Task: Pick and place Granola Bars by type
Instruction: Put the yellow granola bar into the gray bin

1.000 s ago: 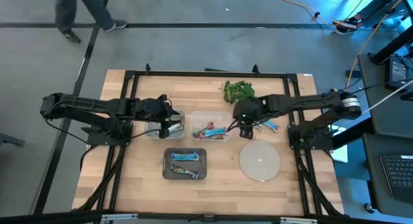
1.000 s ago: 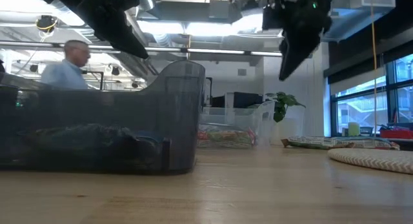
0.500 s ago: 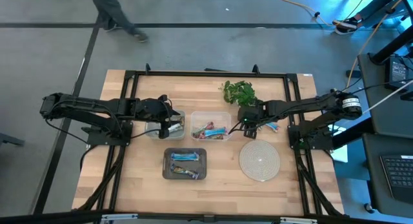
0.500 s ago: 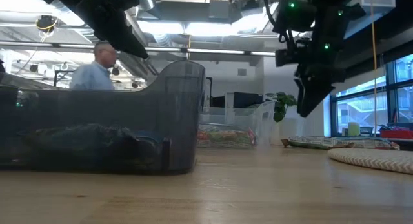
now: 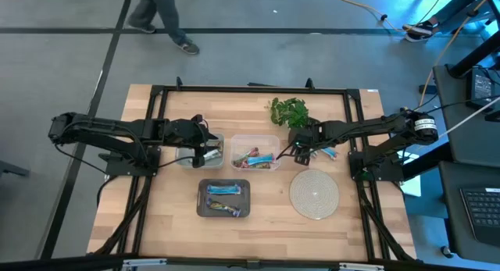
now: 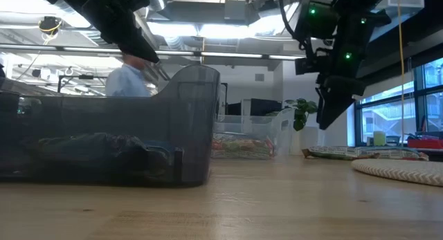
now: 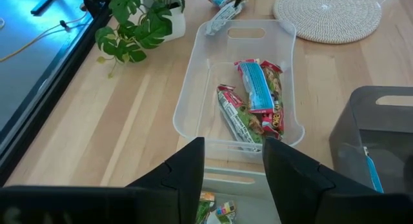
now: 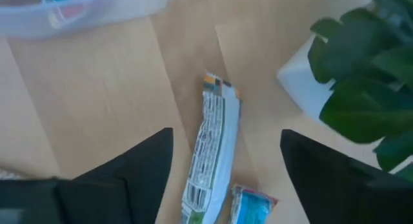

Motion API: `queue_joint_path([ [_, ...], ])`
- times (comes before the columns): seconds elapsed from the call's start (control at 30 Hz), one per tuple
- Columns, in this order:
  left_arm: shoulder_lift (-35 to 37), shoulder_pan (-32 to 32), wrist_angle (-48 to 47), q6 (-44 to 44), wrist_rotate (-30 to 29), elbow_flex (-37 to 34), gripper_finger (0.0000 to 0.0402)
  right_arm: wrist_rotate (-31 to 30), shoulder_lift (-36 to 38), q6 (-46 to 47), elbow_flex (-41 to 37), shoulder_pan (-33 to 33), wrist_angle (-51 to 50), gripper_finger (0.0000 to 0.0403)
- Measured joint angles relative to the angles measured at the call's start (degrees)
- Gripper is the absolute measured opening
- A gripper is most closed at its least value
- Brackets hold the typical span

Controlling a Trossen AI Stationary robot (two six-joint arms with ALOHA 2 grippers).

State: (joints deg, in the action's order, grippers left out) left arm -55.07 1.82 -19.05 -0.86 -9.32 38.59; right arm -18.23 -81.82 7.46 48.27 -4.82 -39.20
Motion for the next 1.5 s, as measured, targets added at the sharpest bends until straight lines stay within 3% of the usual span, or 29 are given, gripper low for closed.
queue_joint_path([
  [0.2, 0.00, -0.01, 0.00, 0.01, 0.00, 0.02, 0.0151, 0.23, -0.40, 3.53, 0.00, 0.00, 0.38, 0.0298],
  [0.67, 0.00, -0.01, 0.00, 0.07, -0.02, 0.02, 0.0150, 2.37, -6.39, 4.14, 0.00, -3.03, 0.72, 0.0271],
  [1.13, 0.00, -0.02, 0.00, 0.09, -0.02, 0.02, 0.0149, 11.17, -13.55, 1.69, 0.31, -8.96, 3.01, 0.0270],
  [1.3, 0.01, 0.00, 0.00, 0.09, 0.00, 0.01, 0.0152, 11.03, -14.11, 1.25, 0.26, -9.44, 3.07, 0.0269],
  [1.5, 0.00, -0.01, 0.00, 0.09, -0.01, 0.02, 0.0151, 11.34, -13.97, 1.27, 0.17, -9.39, 3.22, 0.0230],
])
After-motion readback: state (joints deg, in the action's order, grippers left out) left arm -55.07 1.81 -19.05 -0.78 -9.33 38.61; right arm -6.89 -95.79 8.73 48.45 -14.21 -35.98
